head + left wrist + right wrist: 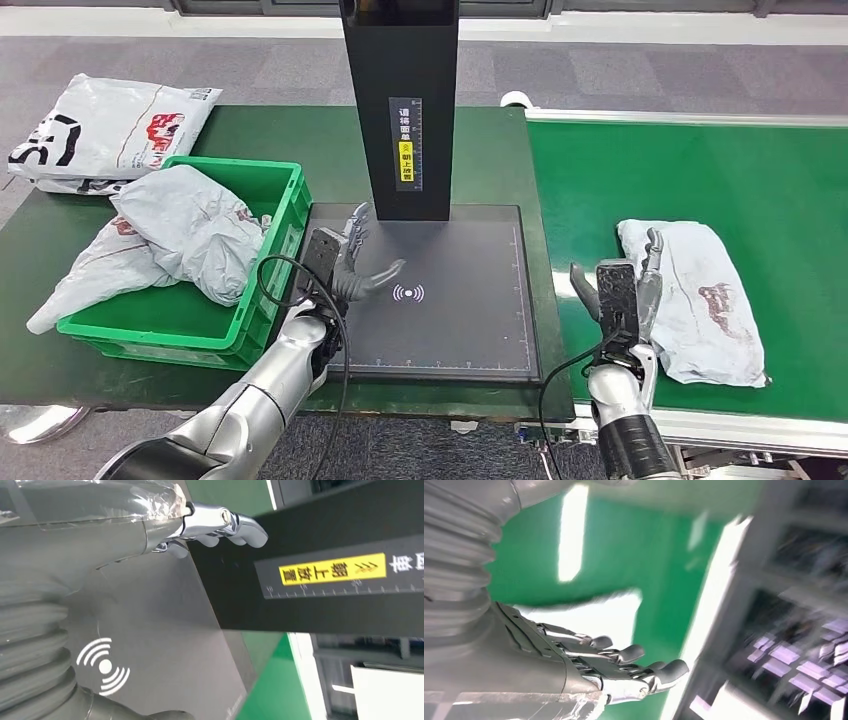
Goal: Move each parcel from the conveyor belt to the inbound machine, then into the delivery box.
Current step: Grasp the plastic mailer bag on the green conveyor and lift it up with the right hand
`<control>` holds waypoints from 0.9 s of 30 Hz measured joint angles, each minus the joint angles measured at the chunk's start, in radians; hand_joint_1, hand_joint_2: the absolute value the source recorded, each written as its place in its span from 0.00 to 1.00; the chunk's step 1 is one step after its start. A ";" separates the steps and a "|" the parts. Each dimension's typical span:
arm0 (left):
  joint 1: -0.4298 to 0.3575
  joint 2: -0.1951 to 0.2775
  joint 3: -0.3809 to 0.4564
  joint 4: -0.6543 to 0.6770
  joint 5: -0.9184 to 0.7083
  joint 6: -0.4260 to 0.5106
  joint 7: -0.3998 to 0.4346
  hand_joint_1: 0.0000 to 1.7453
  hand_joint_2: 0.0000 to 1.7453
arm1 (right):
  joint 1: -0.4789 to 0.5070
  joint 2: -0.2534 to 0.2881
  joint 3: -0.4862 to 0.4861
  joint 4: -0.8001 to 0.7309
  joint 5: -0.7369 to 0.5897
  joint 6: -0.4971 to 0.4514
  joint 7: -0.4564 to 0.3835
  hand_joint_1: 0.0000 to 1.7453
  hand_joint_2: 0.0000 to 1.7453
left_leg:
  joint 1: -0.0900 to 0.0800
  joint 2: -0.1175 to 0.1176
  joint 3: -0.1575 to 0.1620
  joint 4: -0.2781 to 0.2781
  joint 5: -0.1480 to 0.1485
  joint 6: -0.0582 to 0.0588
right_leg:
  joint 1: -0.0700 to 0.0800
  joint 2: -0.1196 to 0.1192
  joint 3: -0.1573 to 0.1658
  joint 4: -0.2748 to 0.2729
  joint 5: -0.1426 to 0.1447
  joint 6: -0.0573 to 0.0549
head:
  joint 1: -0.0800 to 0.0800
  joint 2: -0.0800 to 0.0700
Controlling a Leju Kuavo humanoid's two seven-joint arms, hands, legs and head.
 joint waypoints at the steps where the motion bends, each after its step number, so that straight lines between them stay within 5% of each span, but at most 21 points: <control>1: 0.000 0.000 0.000 0.003 0.005 0.013 -0.001 0.00 1.00 | -0.007 -0.004 -0.028 0.025 0.096 -0.051 0.029 0.00 1.00 | 0.000 0.000 0.000 0.000 0.000 0.000 | 0.000 0.000 0.000 0.000 0.000 0.000 | 0.000 0.000; 4: -0.002 0.001 0.000 0.010 0.020 0.032 -0.003 0.00 1.00 | -0.041 -0.018 -0.158 0.124 0.342 -0.130 0.061 0.00 1.00 | 0.000 -0.002 0.000 0.000 0.000 0.000 | 0.000 -0.001 0.001 0.000 0.000 0.000 | 0.000 0.000; 11: -0.004 0.003 0.000 0.014 0.043 0.047 0.004 0.00 1.00 | -0.081 -0.045 -0.398 0.291 0.635 -0.140 0.235 0.00 1.00 | -0.001 -0.001 0.000 0.000 0.000 0.001 | -0.001 -0.001 0.001 0.000 0.001 0.001 | 0.000 0.000; 20: -0.007 0.006 0.000 0.014 0.048 0.048 0.014 0.00 1.00 | -0.117 -0.104 -0.506 0.511 0.777 -0.093 0.457 0.00 1.00 | -0.001 -0.001 0.000 0.000 0.000 0.001 | -0.001 -0.001 0.001 0.000 0.000 0.002 | 0.000 0.000; 27: -0.010 0.006 0.000 0.014 0.050 0.044 0.015 0.00 1.00 | -0.125 -0.129 -0.508 0.593 0.789 -0.059 0.490 0.00 1.00 | -0.001 -0.001 0.000 0.000 0.000 0.001 | -0.001 -0.001 0.001 0.000 0.000 0.002 | 0.000 0.000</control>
